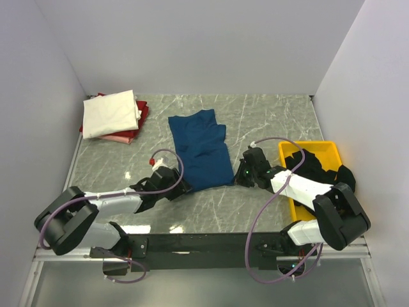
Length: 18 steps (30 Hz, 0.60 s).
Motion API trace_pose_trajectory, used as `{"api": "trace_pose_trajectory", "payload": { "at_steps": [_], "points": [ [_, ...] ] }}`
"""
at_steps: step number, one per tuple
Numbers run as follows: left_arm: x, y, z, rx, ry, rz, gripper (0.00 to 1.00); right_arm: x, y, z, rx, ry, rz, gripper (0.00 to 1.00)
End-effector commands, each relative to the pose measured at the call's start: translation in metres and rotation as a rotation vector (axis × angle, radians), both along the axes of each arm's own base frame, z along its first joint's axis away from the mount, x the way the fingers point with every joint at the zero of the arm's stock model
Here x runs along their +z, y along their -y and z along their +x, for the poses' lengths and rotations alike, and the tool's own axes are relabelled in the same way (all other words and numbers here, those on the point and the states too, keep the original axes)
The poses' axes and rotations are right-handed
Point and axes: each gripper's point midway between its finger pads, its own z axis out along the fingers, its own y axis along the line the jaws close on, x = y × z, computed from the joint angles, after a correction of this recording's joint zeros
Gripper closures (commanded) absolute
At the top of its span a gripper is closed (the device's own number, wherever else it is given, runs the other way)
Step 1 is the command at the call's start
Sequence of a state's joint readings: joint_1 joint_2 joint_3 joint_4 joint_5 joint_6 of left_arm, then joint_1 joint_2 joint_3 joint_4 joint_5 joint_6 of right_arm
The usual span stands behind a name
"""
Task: Fold and stack the t-shirts
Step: Fold the tshirt
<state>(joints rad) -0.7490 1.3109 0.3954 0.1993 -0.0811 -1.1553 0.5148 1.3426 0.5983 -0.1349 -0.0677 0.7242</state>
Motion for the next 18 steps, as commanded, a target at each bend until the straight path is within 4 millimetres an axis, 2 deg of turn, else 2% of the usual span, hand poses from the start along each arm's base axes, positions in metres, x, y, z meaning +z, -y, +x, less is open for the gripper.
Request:
{"api": "trace_pose_trajectory", "payload": {
  "at_steps": [1,3,6,7,10,14,18],
  "points": [
    [-0.008,0.002,0.006,0.026,-0.004,0.025,0.52,-0.002,-0.001,0.002,-0.011,0.011,0.000,0.92],
    [-0.010,0.004,0.009,0.031,-0.006,0.054,0.58,-0.001,-0.001,0.003,-0.008,0.012,-0.003,0.92],
    [-0.006,-0.001,0.012,0.039,-0.002,0.104,0.81,-0.003,0.001,0.004,-0.011,0.010,-0.018,0.92],
    [0.001,-0.004,0.014,0.047,0.013,0.113,0.98,-0.003,0.003,0.003,-0.008,0.012,-0.024,0.92],
    [0.011,-0.020,0.012,0.060,0.022,0.185,1.00,-0.005,0.004,0.002,-0.004,0.011,-0.031,0.92],
    [0.043,-0.037,0.007,0.075,0.083,0.204,1.00,-0.007,0.001,-0.003,0.021,0.009,-0.016,0.91],
    [0.047,-0.048,-0.006,0.061,0.069,0.218,1.00,-0.006,-0.005,-0.010,0.058,0.010,-0.007,0.83]
  ]
}}
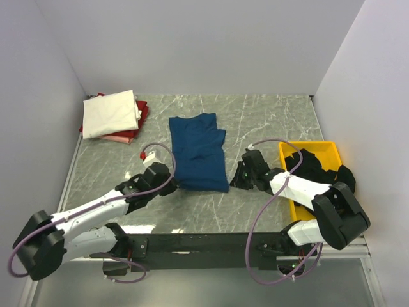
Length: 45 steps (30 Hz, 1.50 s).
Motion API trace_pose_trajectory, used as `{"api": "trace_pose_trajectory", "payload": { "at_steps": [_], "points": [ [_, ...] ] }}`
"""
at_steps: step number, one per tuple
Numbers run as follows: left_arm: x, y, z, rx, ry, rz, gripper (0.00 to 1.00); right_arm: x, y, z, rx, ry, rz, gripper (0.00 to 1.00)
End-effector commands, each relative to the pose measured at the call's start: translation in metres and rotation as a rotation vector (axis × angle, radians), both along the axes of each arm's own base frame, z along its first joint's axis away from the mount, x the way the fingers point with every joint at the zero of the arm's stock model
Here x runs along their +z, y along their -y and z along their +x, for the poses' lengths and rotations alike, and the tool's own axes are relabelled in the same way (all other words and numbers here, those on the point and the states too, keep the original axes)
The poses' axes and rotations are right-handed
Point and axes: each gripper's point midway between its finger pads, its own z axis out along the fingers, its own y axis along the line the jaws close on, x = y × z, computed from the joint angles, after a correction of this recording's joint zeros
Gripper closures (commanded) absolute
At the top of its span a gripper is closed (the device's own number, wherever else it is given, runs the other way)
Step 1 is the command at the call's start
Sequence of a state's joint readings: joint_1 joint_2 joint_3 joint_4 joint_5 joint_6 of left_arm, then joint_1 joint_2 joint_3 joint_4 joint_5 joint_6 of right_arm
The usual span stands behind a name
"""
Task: Fold and stack the t-shirts
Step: Fold the tshirt
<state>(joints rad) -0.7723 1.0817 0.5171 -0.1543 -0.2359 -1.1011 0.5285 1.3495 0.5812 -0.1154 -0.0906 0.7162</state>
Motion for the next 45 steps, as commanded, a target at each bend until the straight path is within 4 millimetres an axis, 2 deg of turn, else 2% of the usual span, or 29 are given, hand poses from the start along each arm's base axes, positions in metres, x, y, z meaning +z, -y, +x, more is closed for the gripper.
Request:
{"api": "trace_pose_trajectory", "payload": {
  "at_steps": [1,7,8,12,16,19,21,24,25,26,28,32,36,39,40,41,42,43,45],
  "points": [
    [-0.003,-0.022,-0.013,-0.003,-0.023,0.091,1.00,-0.002,0.000,-0.007,0.030,0.019,-0.021,0.81],
    [-0.034,-0.025,-0.035,-0.048,-0.086,0.070,1.00,-0.008,-0.008,-0.037,0.063,-0.001,0.008,0.66],
    [-0.042,-0.027,-0.042,-0.050,-0.109,0.067,1.00,-0.002,-0.010,-0.038,0.064,0.016,0.029,0.62],
    [-0.049,-0.037,-0.048,-0.025,-0.121,0.074,0.97,0.003,-0.011,-0.051,0.028,0.018,0.105,0.59],
    [-0.042,-0.052,-0.048,0.045,-0.106,0.090,0.59,0.010,-0.014,-0.055,0.009,0.028,0.170,0.58],
    [-0.029,-0.054,-0.047,0.070,-0.073,0.053,0.50,0.021,-0.025,-0.054,0.025,0.037,0.220,0.56],
    [-0.021,-0.053,-0.044,0.073,-0.049,0.039,0.50,0.026,-0.032,-0.055,0.041,0.044,0.223,0.56],
    [0.002,-0.050,-0.028,0.078,0.031,0.032,0.51,0.037,-0.035,-0.042,0.033,0.068,0.191,0.57],
    [0.015,-0.044,-0.019,0.069,0.061,0.040,0.51,0.049,-0.040,-0.029,0.024,0.095,0.185,0.57],
    [0.021,-0.042,-0.011,0.072,0.074,0.049,0.52,0.052,-0.038,-0.023,0.007,0.104,0.165,0.57],
    [0.030,-0.033,0.007,0.058,0.090,0.088,0.54,0.064,-0.048,-0.006,0.018,0.116,0.170,0.58],
    [0.037,-0.016,0.043,0.013,0.110,0.074,0.59,0.066,-0.060,0.007,0.038,0.102,0.160,0.59],
    [0.033,-0.001,0.076,-0.019,0.109,0.056,0.64,0.067,-0.071,0.018,0.047,0.091,0.161,0.59],
    [0.023,0.009,0.096,-0.036,0.103,0.056,0.66,0.070,-0.085,0.031,0.072,0.088,0.168,0.59],
    [0.016,0.012,0.105,-0.031,0.092,0.060,0.67,0.071,-0.092,0.041,0.074,0.090,0.163,0.59],
    [0.010,0.008,0.117,-0.007,0.085,0.065,0.68,0.069,-0.092,0.055,0.066,0.079,0.147,0.59],
    [0.013,0.007,0.121,-0.002,0.097,0.050,0.68,0.077,-0.091,0.062,0.055,0.092,0.153,0.60],
    [0.004,0.001,0.130,0.016,0.081,0.053,0.69,0.068,-0.091,0.068,0.055,0.066,0.147,0.60],
    [-0.006,-0.006,0.138,0.036,0.063,0.052,0.69,0.064,-0.085,0.083,0.045,0.053,0.157,0.60]
  ]
}}
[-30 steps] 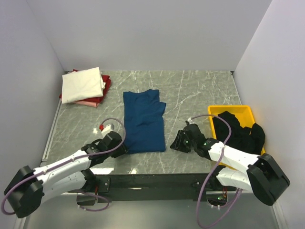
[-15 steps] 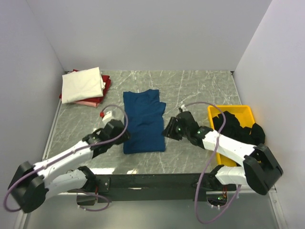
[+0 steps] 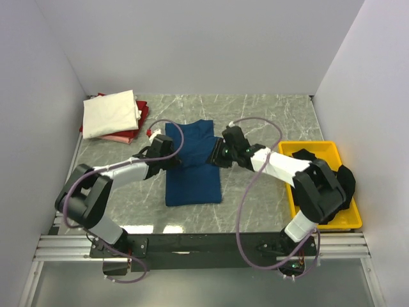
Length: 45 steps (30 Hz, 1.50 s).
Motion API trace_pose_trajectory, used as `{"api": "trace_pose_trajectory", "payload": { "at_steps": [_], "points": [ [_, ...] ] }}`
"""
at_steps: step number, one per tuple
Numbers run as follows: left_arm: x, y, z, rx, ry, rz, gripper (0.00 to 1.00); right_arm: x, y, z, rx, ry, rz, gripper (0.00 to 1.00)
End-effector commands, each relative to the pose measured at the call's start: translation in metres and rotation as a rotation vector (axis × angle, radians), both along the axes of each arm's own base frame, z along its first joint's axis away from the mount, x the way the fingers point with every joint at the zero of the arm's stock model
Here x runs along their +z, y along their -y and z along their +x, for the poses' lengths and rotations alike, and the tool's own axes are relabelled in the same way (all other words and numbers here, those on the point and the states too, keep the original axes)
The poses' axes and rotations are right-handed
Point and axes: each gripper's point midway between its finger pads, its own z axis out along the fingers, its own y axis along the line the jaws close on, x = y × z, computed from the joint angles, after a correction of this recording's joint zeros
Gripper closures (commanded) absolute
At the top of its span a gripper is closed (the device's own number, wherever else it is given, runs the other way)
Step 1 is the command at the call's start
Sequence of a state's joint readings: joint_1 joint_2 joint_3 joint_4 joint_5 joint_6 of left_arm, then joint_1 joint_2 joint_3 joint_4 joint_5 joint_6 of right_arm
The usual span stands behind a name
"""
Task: Fold and stack the t-shirts
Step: Fold the tshirt
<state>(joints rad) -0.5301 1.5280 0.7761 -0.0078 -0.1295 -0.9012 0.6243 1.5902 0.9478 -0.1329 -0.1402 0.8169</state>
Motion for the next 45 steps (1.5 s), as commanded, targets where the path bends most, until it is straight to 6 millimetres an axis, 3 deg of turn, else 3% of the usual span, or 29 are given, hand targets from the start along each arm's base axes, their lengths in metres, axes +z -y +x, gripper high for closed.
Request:
{"api": "trace_pose_trajectory", "payload": {
  "at_steps": [1,2,6,13,17,21,29,32,33,35,36,38,40,45],
  "points": [
    [0.007,-0.002,0.035,0.009,0.055,-0.046,0.71,0.006,0.001,0.036,0.003,0.009,0.021,0.60],
    [0.001,-0.012,0.040,0.035,0.038,-0.043,0.72,0.003,-0.001,0.037,0.020,-0.010,0.023,0.60],
    [-0.020,-0.024,0.044,0.052,-0.001,-0.054,0.76,-0.026,-0.003,0.040,0.039,-0.060,-0.014,0.60],
    [-0.020,-0.023,0.040,0.036,-0.008,-0.078,0.81,-0.048,0.003,0.036,0.022,-0.099,-0.036,0.61],
    [-0.003,-0.024,0.042,0.026,0.021,-0.083,0.81,-0.048,0.015,0.045,-0.012,-0.112,-0.047,0.61],
    [0.021,-0.025,0.046,0.017,0.061,-0.085,0.80,-0.033,0.020,0.054,-0.033,-0.094,0.002,0.61],
    [0.039,-0.027,0.044,0.018,0.076,-0.094,0.80,-0.021,0.025,0.051,-0.021,-0.073,-0.011,0.61],
    [0.053,-0.034,0.033,0.029,0.106,-0.097,0.76,-0.026,0.037,0.038,-0.027,-0.076,-0.034,0.61],
    [0.060,-0.036,0.026,0.031,0.123,-0.114,0.72,-0.017,0.041,0.036,-0.031,-0.055,-0.024,0.61],
    [0.050,-0.042,0.007,0.035,0.085,-0.112,0.69,-0.013,0.047,0.022,-0.030,-0.043,-0.013,0.61],
    [0.060,-0.042,0.002,0.036,0.110,-0.132,0.68,-0.011,0.049,0.019,-0.030,-0.037,-0.009,0.61],
    [0.053,-0.048,-0.015,0.037,0.092,-0.133,0.64,-0.008,0.055,0.003,-0.025,-0.026,0.003,0.60],
    [0.064,-0.050,-0.026,0.035,0.126,-0.158,0.61,-0.006,0.058,-0.008,-0.024,-0.015,0.020,0.60],
    [0.056,-0.058,-0.063,0.027,0.117,-0.197,0.50,-0.008,0.062,-0.047,-0.005,-0.016,0.057,0.58]
  ]
}}
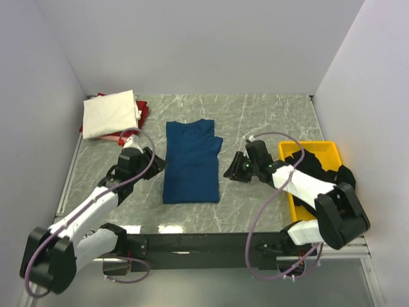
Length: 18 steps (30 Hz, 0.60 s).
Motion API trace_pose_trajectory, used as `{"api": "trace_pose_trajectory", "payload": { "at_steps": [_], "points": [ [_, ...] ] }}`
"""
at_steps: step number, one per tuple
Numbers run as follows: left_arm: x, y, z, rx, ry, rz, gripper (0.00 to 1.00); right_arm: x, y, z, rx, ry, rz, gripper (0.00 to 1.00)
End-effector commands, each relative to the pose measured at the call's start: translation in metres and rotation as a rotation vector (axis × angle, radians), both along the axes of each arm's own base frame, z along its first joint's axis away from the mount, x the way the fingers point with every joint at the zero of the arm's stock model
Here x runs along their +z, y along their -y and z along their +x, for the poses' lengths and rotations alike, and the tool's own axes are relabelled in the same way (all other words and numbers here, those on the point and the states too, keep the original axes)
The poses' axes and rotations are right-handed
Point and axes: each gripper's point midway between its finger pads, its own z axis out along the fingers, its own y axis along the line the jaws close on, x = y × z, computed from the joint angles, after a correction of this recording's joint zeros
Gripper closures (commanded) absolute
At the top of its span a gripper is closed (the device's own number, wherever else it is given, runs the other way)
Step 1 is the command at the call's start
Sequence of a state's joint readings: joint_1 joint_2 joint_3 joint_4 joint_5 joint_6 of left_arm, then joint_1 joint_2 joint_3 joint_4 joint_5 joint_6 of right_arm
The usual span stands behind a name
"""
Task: Fold and stack the t-shirts
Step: Fold the tshirt
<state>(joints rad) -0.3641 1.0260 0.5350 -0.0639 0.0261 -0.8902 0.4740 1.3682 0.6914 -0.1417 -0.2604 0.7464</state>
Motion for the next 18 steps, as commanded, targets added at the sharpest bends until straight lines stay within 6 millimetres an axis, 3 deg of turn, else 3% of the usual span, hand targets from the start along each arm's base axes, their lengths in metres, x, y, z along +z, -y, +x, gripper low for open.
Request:
{"api": "trace_pose_trajectory", "payload": {
  "at_steps": [1,8,18],
  "points": [
    [-0.009,-0.001,-0.024,-0.018,-0.030,-0.036,0.50,0.007,-0.009,-0.018,0.029,0.029,0.045,0.58],
    [-0.040,-0.008,-0.066,-0.021,-0.060,-0.091,0.48,-0.002,-0.020,-0.061,0.048,0.011,0.072,0.52],
    [-0.071,-0.013,-0.100,0.028,-0.141,-0.099,0.49,-0.021,-0.033,-0.081,0.051,-0.034,0.072,0.52]
  ]
}}
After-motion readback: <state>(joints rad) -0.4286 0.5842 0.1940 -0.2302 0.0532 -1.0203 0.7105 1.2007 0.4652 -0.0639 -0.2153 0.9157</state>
